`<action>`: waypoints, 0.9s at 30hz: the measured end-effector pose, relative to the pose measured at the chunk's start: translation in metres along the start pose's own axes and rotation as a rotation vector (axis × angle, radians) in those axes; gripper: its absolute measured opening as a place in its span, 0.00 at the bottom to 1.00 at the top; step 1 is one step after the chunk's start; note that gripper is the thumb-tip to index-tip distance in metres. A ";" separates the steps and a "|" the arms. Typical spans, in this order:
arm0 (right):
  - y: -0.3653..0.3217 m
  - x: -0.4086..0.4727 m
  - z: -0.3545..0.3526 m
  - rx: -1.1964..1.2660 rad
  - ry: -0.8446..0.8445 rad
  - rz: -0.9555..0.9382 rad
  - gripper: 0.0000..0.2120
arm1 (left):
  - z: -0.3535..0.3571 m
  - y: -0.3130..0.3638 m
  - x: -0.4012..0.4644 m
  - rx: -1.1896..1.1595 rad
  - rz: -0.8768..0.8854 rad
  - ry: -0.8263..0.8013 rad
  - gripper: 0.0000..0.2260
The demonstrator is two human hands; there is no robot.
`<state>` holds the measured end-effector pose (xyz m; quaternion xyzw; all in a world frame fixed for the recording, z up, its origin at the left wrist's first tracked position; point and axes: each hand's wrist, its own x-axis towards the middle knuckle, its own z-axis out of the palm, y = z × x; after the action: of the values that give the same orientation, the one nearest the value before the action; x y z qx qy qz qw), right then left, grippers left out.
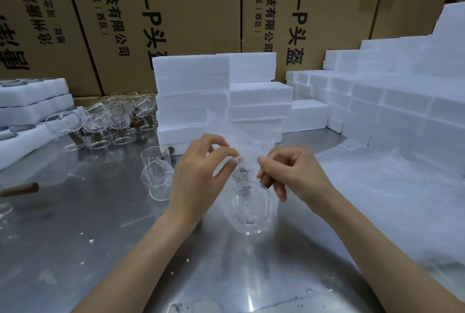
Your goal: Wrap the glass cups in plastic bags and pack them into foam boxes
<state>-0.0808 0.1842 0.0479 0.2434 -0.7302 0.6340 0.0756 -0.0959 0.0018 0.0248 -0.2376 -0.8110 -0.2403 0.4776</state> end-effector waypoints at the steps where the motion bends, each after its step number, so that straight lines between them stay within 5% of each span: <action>1: 0.001 -0.001 0.003 -0.019 -0.015 0.013 0.16 | 0.000 0.000 0.000 0.023 0.015 0.026 0.10; 14: 0.013 0.003 0.008 -0.010 0.531 -0.084 0.12 | -0.004 -0.001 0.002 -0.194 -0.203 0.107 0.12; 24: 0.019 -0.004 0.031 -0.236 0.387 -0.214 0.02 | 0.004 0.020 0.000 -0.328 -0.082 0.155 0.05; 27: 0.024 -0.005 0.034 -0.362 0.365 -0.186 0.14 | 0.007 0.036 -0.006 -0.381 0.122 0.075 0.02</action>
<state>-0.0808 0.1544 0.0185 0.1735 -0.7804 0.5167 0.3064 -0.0755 0.0330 0.0224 -0.3632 -0.7165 -0.3686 0.4677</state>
